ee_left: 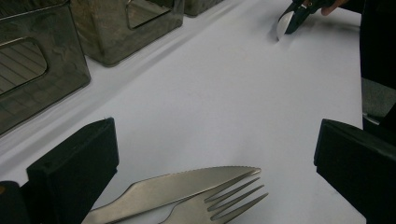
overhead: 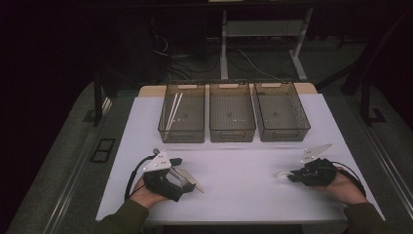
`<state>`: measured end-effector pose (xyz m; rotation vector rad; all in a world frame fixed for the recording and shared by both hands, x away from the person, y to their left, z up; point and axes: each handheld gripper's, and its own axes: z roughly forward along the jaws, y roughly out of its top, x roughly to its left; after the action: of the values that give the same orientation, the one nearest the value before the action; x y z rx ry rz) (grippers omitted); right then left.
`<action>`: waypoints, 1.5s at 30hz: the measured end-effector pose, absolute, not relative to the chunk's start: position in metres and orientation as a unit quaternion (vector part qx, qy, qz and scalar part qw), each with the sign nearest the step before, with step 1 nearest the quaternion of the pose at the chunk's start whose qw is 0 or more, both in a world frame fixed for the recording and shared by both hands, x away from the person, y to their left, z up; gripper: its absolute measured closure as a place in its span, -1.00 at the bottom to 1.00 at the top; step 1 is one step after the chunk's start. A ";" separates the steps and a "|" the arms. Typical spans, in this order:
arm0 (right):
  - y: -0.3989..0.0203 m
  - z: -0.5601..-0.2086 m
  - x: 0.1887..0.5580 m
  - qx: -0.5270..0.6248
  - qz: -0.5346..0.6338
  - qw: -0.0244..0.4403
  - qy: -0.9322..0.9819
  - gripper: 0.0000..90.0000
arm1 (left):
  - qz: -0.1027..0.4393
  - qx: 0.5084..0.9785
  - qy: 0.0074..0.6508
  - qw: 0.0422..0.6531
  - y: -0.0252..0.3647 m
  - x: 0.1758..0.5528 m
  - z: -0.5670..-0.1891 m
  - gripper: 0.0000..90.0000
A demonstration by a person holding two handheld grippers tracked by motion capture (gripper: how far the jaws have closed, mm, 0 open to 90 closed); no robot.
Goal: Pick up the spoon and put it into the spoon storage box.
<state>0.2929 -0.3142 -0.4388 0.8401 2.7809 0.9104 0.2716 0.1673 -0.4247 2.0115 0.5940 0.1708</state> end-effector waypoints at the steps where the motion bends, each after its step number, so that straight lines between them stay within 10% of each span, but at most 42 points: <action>1: -0.314 -0.439 0.293 0.276 0.299 0.048 0.912 0.80 | 0.071 0.830 0.245 0.495 0.167 0.272 -0.425 -1.00; 45: -0.286 -0.393 0.330 0.330 0.398 0.053 0.854 0.81 | 0.066 0.831 0.222 0.505 0.168 0.275 -0.426 -1.00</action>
<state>0.3299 -0.2858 -0.3928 1.0037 2.5975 1.2085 0.2755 0.1677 -0.4263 2.0059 0.5349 0.1600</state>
